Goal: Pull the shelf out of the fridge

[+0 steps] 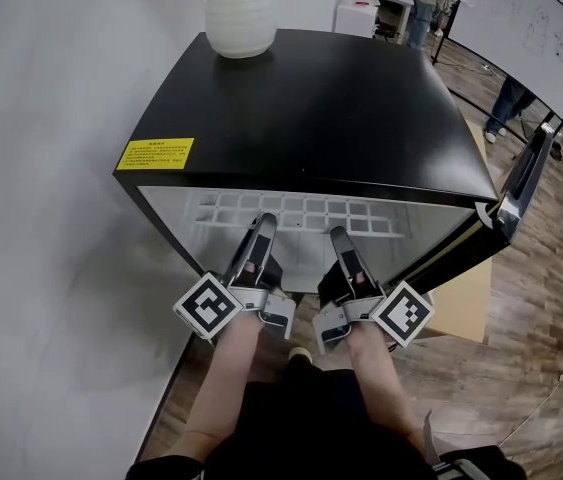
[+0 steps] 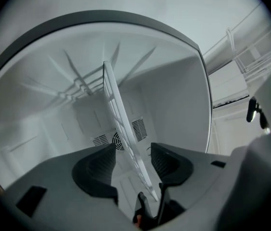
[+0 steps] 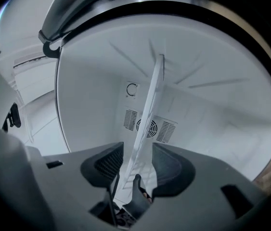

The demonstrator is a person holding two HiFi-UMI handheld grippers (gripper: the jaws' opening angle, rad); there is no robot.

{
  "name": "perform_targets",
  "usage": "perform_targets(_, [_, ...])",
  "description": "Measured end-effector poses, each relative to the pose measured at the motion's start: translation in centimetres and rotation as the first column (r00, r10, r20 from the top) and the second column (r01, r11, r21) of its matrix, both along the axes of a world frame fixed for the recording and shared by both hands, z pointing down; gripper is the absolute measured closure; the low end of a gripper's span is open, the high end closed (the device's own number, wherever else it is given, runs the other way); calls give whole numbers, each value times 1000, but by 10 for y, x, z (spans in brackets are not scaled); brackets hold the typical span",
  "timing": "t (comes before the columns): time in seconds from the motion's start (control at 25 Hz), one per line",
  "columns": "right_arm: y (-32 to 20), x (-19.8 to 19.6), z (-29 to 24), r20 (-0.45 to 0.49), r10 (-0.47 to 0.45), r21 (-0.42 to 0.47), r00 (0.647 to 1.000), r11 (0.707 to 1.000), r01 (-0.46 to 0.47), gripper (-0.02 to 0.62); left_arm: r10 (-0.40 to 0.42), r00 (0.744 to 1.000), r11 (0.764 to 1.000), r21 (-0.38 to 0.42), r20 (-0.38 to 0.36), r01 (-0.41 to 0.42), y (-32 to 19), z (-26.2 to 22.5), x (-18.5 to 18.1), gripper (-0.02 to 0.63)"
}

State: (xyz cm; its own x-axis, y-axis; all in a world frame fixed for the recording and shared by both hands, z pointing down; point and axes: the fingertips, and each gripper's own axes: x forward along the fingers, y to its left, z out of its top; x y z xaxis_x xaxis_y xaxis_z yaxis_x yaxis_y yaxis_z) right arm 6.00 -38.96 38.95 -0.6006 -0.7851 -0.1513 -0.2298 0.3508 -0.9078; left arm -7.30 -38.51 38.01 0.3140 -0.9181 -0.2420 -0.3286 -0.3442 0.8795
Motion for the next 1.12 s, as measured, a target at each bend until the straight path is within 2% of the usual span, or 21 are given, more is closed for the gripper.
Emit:
perform_targets(0.24, [-13,-1,-1,-4,17,2,1000,1000,-17,445,-33,996,999,3,-80,34,-11,-1,-4,400])
perform_targets(0.48, [-35,7,-8,83,60,-19,995,998,-59,463,-55,991,998,1,-119,56,-22,-1,-10,402])
perform_targets(0.56, [-40,7,-9,98,69,-24,993,997,-67,484,-73,988,997,4,-134,75,-24,-3,-14,428])
perform_targets(0.6, [-42,7,-8,97,73,-33,993,997,-70,507,-87,987,996,6,-138,89,-25,-4,-16,464])
perform_targets(0.72, [-42,7,-1,96,81,-75,992,994,-74,546,-117,985,993,12,-130,120,-21,-5,-18,517])
perform_targets(0.92, [-37,8,0,118,95,-99,988,992,-84,560,-124,985,992,-6,-123,124,-16,-4,-19,528])
perform_targets(1.12, [-41,7,-1,145,92,-86,985,993,-80,566,-133,982,991,-7,-135,133,-19,-4,-19,540])
